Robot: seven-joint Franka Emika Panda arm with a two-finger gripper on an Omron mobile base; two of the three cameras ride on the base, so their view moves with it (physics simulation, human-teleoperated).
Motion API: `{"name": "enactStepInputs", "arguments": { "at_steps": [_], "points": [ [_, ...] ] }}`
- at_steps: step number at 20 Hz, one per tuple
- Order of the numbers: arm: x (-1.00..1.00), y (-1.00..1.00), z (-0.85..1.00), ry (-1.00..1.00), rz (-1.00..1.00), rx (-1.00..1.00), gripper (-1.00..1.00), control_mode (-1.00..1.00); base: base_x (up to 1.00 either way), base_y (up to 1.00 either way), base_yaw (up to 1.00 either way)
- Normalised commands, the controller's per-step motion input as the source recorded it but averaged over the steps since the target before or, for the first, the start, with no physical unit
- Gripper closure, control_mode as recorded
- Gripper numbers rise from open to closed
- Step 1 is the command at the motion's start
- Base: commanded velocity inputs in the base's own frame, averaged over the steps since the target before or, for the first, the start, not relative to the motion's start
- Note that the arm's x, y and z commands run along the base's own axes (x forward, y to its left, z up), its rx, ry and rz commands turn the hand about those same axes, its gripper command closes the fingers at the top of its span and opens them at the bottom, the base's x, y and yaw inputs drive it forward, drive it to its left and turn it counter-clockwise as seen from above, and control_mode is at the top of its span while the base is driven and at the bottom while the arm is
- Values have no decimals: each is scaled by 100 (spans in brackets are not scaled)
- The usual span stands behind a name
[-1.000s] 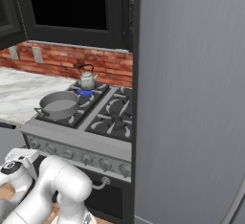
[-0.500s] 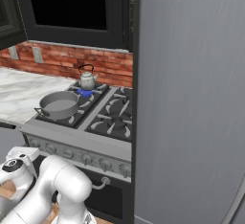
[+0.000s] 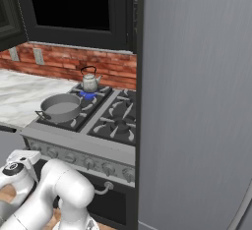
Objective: Pick the kettle from the cabinet and place it on a stove burner. Then pick the pot from the counter and place it on another stove burner. Finally, turn both burners on.
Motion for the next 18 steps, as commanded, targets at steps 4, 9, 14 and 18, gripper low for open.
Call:
{"name": "enactStepInputs", "arguments": {
  "at_steps": [4,9,14,18],
  "points": [
    [8,0,-7,0,1,0,-100,-100,0,0,0],
    [2,0,-16,0,1,0,-100,-100,0,0,0],
    [7,0,-23,0,2,0,-100,-100,0,0,0],
    [9,0,-27,0,2,0,-100,-100,0,0,0]
  ]
}}
